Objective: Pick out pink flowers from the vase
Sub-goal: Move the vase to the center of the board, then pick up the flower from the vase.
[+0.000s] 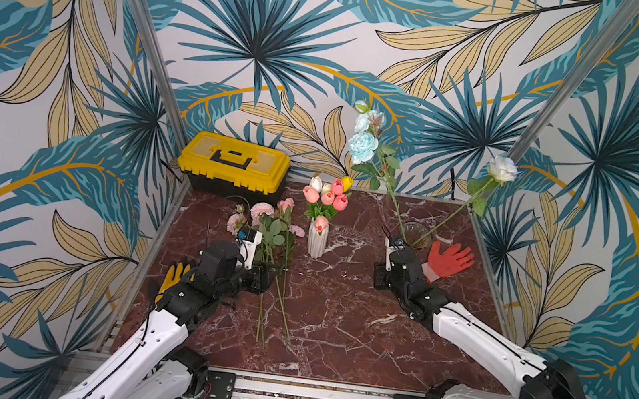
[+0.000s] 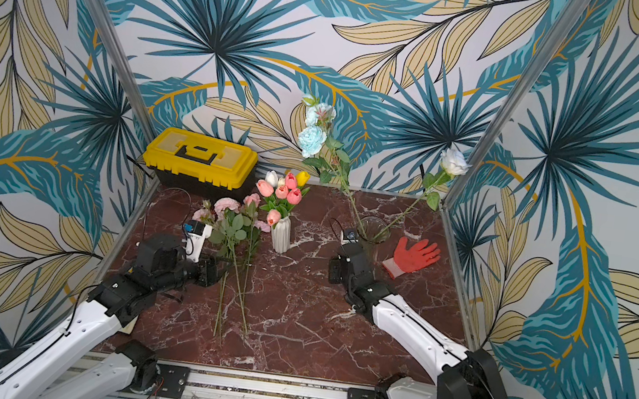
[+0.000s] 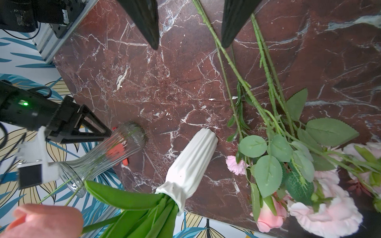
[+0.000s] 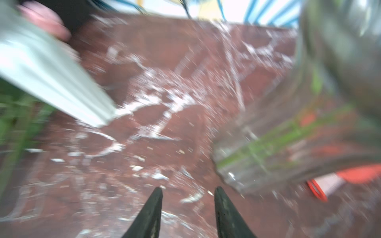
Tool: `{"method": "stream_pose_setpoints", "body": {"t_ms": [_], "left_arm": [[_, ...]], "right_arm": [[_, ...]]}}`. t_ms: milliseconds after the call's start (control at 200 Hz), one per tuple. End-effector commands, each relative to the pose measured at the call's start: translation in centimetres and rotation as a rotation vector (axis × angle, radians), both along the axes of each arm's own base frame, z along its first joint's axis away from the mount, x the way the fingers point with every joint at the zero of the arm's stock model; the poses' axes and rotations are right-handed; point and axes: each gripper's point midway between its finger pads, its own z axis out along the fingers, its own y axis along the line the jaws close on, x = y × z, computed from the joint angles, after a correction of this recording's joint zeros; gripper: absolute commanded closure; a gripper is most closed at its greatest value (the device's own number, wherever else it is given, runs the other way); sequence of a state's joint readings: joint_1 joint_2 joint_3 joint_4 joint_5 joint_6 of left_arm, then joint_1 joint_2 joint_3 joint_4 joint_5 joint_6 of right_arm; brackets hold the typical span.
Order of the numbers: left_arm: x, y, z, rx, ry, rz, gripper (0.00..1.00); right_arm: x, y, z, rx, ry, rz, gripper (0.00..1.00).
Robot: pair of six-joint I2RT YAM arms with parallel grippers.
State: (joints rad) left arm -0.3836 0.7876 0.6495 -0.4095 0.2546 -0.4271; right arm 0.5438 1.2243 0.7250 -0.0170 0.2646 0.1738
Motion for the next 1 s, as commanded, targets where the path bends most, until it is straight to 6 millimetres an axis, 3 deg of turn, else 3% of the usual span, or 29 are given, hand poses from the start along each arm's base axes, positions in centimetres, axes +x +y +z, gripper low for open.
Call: {"method": "stream_pose_setpoints", "body": {"t_ms": [0,115,360,631,996], "left_arm": [[0.1,-0.4,2.4,-0.017,-0.052,-0.018,0.51],[0.1,-0.3,2.2,-0.011,-0.054,-0.018,0.51],[0.2,-0.9,2.2,-0.024,-0.057,-0.039,0.50],[0.2,-1.1,1.8,-0.013,-0.052,-0.045,0.50],[0.3,-1.3,1.7,-0.001,-0.055,-0.050,0.50]], "right_arm": [[-0.4,4.5,4.4,0.049,-0.229,0.260,0.57],[-0.8,6.8,8.3,0.105,-0.441,0.388,0.57],[2.2,9.9,14.0,0.260,-0.659,0.418,0.60],[4.8,11.9,14.1,0.351,-0.740,0.417,0.68],[5.9,13.1,13.5,0.373,-0.748,0.438,0.74]]}}
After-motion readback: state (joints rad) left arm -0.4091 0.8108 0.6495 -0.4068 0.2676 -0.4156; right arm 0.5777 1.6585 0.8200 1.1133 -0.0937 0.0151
